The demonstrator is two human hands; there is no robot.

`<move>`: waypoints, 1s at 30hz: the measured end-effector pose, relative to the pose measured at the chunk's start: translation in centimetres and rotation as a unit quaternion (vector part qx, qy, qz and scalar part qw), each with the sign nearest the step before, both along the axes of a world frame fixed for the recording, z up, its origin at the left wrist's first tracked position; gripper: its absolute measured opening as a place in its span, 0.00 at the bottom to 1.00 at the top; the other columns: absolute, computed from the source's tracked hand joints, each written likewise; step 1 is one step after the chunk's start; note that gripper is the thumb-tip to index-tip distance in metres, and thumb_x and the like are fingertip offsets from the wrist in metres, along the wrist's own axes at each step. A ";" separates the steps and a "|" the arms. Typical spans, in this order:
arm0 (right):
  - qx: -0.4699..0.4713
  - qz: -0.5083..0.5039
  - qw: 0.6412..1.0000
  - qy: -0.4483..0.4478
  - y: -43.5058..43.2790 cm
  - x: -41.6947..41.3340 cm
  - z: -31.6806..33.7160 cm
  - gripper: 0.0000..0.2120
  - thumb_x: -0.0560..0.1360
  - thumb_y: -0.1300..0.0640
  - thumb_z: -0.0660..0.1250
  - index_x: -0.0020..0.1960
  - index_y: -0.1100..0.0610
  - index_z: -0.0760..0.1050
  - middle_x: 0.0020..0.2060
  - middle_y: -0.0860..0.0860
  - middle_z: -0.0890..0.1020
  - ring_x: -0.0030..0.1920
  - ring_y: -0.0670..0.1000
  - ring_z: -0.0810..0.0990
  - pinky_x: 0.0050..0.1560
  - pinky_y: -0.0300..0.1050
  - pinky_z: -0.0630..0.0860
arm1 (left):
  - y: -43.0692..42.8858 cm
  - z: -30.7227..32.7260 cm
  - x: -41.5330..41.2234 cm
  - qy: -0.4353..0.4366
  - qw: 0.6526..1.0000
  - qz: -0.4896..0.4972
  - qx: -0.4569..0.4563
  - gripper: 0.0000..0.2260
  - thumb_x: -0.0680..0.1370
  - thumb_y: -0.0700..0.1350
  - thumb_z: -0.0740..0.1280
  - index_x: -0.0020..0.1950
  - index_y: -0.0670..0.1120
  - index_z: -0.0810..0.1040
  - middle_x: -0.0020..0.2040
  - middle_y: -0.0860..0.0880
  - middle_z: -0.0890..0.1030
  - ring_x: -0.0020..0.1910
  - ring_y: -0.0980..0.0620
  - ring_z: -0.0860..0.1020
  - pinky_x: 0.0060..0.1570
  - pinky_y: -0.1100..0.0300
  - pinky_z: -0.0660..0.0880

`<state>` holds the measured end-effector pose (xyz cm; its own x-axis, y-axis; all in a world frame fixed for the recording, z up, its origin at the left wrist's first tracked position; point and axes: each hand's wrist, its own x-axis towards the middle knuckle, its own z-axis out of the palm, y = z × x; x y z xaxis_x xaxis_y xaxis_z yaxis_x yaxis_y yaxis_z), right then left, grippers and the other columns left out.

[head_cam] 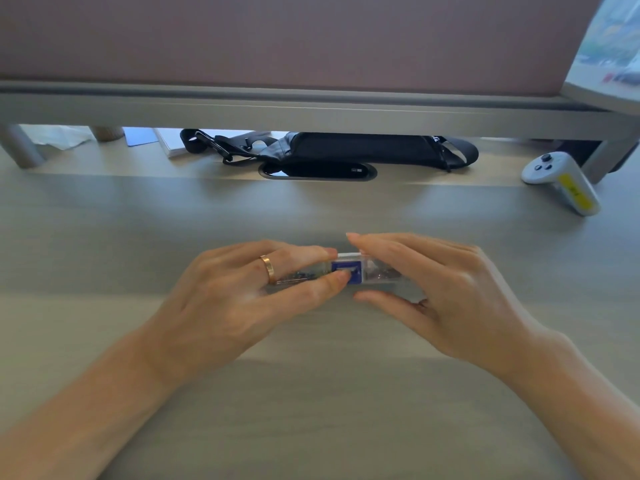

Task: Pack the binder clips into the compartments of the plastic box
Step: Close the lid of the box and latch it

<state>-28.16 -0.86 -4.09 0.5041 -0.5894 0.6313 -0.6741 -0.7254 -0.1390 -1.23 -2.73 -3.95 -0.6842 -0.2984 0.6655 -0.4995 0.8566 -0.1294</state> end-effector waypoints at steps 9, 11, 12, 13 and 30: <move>0.016 0.032 0.999 0.027 0.9 -0.3 -1.7 0.15 0.80 0.50 0.75 0.60 0.58 0.85 0.58 0.50 0.86 0.57 0.51 0.85 0.50 0.51 0.84 | 0.4 -0.9 0.9 0.062 0.980 -0.010 0.188 0.11 0.74 0.45 0.78 0.55 0.45 0.86 0.54 0.51 0.84 0.51 0.54 0.83 0.53 0.58 0.80; 0.059 0.046 0.997 0.032 1.0 -0.5 -1.8 0.16 0.80 0.48 0.74 0.62 0.57 0.84 0.61 0.49 0.84 0.61 0.50 0.83 0.55 0.51 0.83 | 0.4 -1.3 1.2 0.049 0.976 -0.026 0.210 0.12 0.74 0.44 0.78 0.56 0.44 0.86 0.55 0.51 0.83 0.53 0.54 0.82 0.55 0.58 0.79; 0.079 0.045 0.995 0.034 1.1 -0.7 -1.8 0.17 0.80 0.48 0.73 0.64 0.57 0.83 0.63 0.48 0.83 0.64 0.50 0.82 0.59 0.50 0.81 | 0.4 -1.5 1.3 0.048 0.974 -0.029 0.221 0.12 0.75 0.44 0.78 0.57 0.44 0.86 0.56 0.51 0.83 0.54 0.54 0.82 0.56 0.59 0.78; 0.093 0.034 0.994 0.039 1.2 -1.1 -1.9 0.18 0.81 0.47 0.72 0.67 0.55 0.82 0.65 0.47 0.82 0.67 0.49 0.80 0.63 0.49 0.80 | 0.4 -1.6 1.5 0.047 0.971 -0.031 0.230 0.13 0.76 0.46 0.77 0.58 0.44 0.86 0.57 0.51 0.83 0.55 0.54 0.82 0.57 0.59 0.78; 0.216 -0.013 0.973 -0.080 1.2 -1.9 -2.7 0.18 0.79 0.47 0.70 0.68 0.46 0.82 0.69 0.37 0.79 0.72 0.40 0.73 0.70 0.32 0.68 | -1.1 -1.6 3.0 -0.046 0.921 0.101 0.373 0.34 0.73 0.73 0.63 0.78 0.69 0.60 0.80 0.69 0.55 0.80 0.67 0.48 0.76 0.60 0.56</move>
